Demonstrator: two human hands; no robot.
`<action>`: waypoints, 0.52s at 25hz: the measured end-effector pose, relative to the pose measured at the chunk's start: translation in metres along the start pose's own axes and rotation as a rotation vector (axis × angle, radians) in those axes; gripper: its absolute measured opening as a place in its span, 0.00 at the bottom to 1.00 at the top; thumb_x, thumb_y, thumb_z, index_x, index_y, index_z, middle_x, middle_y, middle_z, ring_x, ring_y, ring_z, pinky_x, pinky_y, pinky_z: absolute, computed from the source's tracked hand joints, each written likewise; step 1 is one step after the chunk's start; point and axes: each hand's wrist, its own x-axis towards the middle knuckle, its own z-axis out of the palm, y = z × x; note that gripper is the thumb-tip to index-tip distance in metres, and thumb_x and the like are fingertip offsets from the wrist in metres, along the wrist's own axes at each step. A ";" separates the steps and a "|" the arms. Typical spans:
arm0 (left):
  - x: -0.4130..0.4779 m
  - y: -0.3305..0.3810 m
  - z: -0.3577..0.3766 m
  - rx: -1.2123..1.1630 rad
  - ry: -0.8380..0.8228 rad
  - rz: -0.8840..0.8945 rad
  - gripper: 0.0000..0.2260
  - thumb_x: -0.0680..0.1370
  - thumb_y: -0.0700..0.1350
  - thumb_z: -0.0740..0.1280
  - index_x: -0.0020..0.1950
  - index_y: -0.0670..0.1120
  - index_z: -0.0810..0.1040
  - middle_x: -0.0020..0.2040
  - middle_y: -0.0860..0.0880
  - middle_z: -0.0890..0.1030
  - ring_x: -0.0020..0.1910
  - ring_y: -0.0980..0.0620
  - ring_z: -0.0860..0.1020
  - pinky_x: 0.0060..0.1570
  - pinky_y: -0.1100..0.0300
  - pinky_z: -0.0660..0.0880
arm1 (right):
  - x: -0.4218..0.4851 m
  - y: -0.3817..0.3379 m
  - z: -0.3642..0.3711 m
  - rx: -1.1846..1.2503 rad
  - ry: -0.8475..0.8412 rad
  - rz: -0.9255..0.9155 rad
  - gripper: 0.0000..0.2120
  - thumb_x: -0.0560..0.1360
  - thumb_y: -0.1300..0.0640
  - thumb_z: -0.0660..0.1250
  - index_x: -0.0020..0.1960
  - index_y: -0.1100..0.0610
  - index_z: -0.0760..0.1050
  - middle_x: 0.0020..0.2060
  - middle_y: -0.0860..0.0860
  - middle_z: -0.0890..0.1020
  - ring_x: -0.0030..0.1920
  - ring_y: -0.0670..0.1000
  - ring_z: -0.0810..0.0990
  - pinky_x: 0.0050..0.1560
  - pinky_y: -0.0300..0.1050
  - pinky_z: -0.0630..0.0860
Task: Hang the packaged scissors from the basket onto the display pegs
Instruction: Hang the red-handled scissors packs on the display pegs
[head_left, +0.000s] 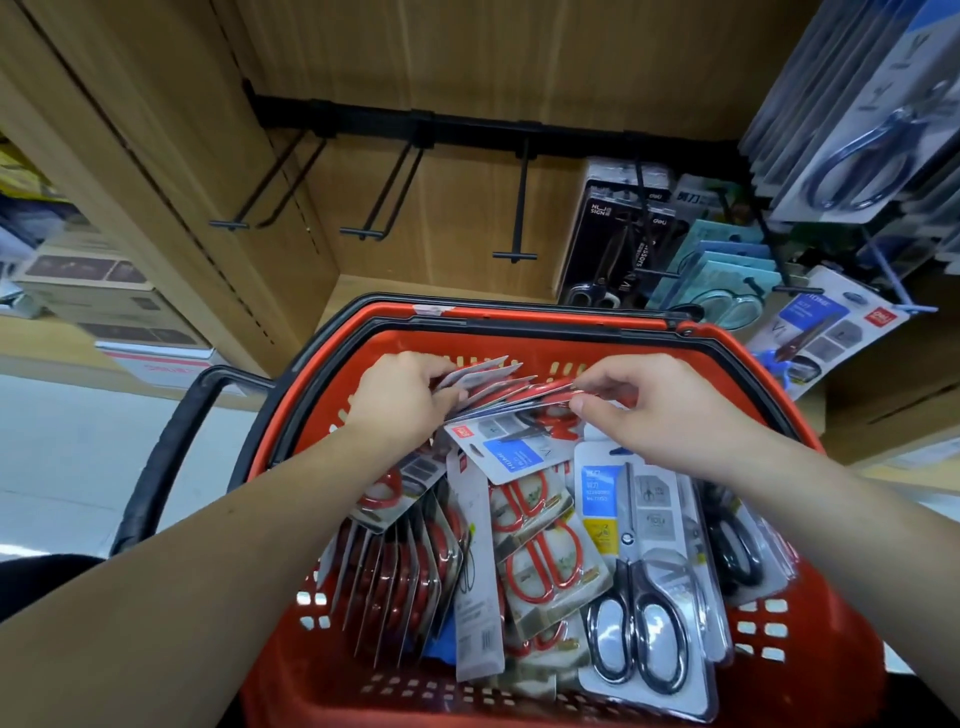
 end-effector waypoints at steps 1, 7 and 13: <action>-0.001 0.001 -0.002 0.040 0.020 0.046 0.08 0.82 0.52 0.71 0.54 0.51 0.87 0.47 0.50 0.87 0.47 0.48 0.84 0.46 0.51 0.83 | -0.001 -0.003 -0.001 0.012 0.009 -0.002 0.03 0.80 0.48 0.72 0.52 0.44 0.85 0.47 0.38 0.86 0.52 0.40 0.83 0.49 0.37 0.79; -0.080 0.026 0.007 0.244 0.252 0.699 0.16 0.78 0.37 0.73 0.65 0.39 0.82 0.53 0.42 0.85 0.45 0.42 0.82 0.36 0.48 0.83 | -0.010 -0.018 -0.004 0.425 0.019 0.208 0.11 0.80 0.41 0.68 0.53 0.47 0.84 0.50 0.51 0.87 0.46 0.52 0.87 0.48 0.49 0.86; -0.113 0.023 0.025 0.249 0.159 0.940 0.21 0.78 0.33 0.64 0.70 0.42 0.79 0.69 0.43 0.78 0.63 0.42 0.77 0.42 0.56 0.80 | -0.015 -0.015 0.022 0.505 -0.238 0.464 0.13 0.74 0.59 0.80 0.56 0.51 0.83 0.44 0.52 0.89 0.45 0.53 0.88 0.49 0.48 0.83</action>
